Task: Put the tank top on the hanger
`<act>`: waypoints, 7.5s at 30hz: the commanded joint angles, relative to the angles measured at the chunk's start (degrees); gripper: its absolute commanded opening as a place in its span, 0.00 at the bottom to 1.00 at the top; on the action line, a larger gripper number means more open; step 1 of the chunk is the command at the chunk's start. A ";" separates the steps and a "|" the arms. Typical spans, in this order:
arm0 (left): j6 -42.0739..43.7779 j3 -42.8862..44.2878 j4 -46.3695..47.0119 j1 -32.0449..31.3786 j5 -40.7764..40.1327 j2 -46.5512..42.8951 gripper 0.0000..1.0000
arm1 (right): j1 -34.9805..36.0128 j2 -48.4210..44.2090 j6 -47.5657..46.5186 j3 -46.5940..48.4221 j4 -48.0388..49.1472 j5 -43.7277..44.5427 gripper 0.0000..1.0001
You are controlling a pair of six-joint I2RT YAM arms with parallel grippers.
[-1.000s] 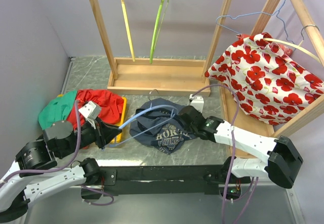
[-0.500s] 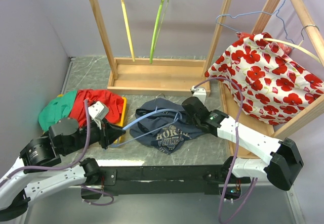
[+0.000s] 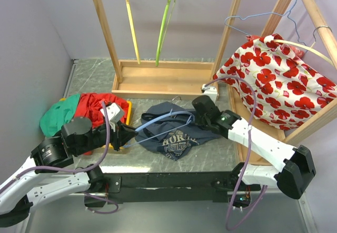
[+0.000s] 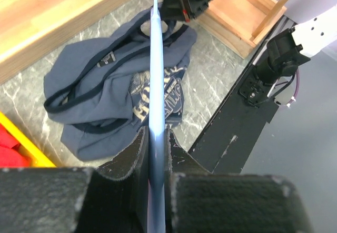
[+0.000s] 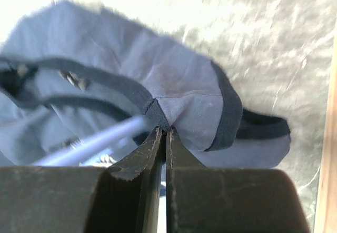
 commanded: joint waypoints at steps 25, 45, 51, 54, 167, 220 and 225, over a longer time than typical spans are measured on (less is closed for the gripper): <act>9.72 -10.06 23.28 -0.11 6.32 1.07 0.01 | -3.10 -1.08 -4.43 13.57 -1.18 1.19 0.00; 4.70 -19.02 39.08 -0.11 0.87 -0.17 0.01 | -5.83 -3.28 -5.49 14.36 1.37 -11.37 0.00; 5.58 -20.52 44.53 -0.03 0.43 2.39 0.01 | -5.83 -4.16 -5.66 15.42 -0.65 -9.26 0.00; 4.88 -22.97 49.45 0.50 2.10 2.74 0.01 | -5.83 -4.16 -5.49 16.12 -0.57 -11.28 0.00; -29.14 -11.82 41.29 20.45 -7.40 49.14 0.56 | 18.08 2.78 -25.44 4.34 21.14 36.27 0.00; -25.62 -18.51 30.14 22.83 -7.84 24.72 0.01 | 8.24 9.90 -26.40 9.09 22.73 38.90 0.00; -23.17 -13.15 27.33 22.83 -5.20 24.10 0.01 | 9.37 10.43 -27.80 12.15 22.72 38.29 0.00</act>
